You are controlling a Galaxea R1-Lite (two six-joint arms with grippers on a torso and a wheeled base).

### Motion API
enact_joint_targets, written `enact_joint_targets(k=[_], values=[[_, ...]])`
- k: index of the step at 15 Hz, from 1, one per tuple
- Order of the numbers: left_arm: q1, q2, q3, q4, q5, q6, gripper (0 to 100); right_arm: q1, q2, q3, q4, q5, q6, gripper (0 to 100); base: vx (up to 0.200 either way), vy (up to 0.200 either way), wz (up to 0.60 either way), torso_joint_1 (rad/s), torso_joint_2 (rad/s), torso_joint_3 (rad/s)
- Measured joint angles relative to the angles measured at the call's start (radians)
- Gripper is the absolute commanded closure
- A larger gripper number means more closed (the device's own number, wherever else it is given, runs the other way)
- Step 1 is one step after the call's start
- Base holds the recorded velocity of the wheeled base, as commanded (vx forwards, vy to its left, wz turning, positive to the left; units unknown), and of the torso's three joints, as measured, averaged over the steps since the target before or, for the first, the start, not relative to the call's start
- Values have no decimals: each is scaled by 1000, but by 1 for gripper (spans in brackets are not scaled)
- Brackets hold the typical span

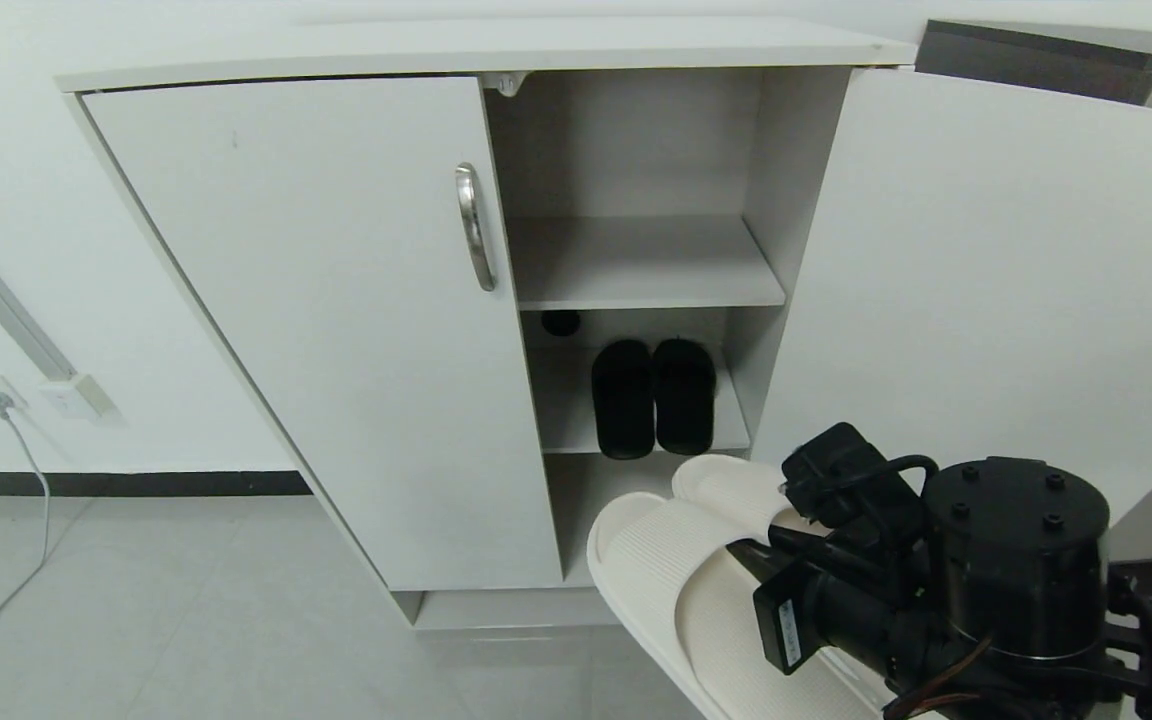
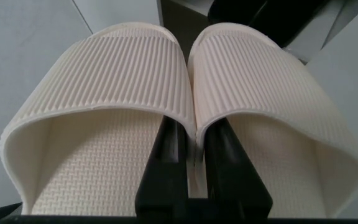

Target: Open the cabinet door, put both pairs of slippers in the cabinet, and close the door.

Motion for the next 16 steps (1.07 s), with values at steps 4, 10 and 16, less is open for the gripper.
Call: enact_joint_targets(k=[4,10,16], values=[[0,0,0,0,-1,0,100,57,113,-170,6,-324,60,100,0,0,0,0,0,0],[0,0,0,0,-1,0,100,95,241,-592,275,-487,90,100,0,0,0,0,0,0],[0,0,0,0,-1,0,100,64,258,-799,411,-543,87,100,0,0,0,0,0,0]])
